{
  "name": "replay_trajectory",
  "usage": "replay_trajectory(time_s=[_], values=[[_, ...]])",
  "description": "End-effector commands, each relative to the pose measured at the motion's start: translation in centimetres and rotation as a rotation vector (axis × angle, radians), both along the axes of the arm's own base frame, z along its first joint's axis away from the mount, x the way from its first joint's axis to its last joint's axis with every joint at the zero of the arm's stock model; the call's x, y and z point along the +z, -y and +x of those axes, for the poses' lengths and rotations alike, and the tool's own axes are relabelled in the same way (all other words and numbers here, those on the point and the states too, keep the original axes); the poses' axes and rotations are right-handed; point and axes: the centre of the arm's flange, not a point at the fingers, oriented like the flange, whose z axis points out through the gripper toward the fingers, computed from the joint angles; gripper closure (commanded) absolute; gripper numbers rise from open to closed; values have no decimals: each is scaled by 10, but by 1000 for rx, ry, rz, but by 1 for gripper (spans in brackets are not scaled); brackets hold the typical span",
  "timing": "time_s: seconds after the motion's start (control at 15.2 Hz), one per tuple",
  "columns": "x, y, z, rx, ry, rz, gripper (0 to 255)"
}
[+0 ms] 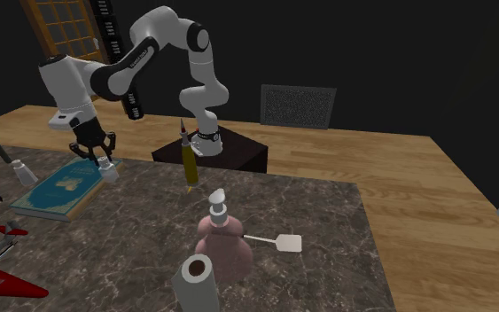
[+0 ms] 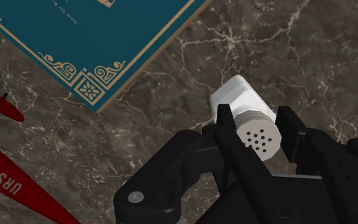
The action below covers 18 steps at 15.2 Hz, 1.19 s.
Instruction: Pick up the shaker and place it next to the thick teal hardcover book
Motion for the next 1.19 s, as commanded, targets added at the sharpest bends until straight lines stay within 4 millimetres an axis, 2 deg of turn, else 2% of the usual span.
replay_trajectory(time_s=[0.0, 0.73, 1.12], values=[[-10, 0, -1, 0, 0, 0, 255], [-68, 0, -1, 0, 0, 0, 255], [-70, 0, -1, 0, 0, 0, 255]])
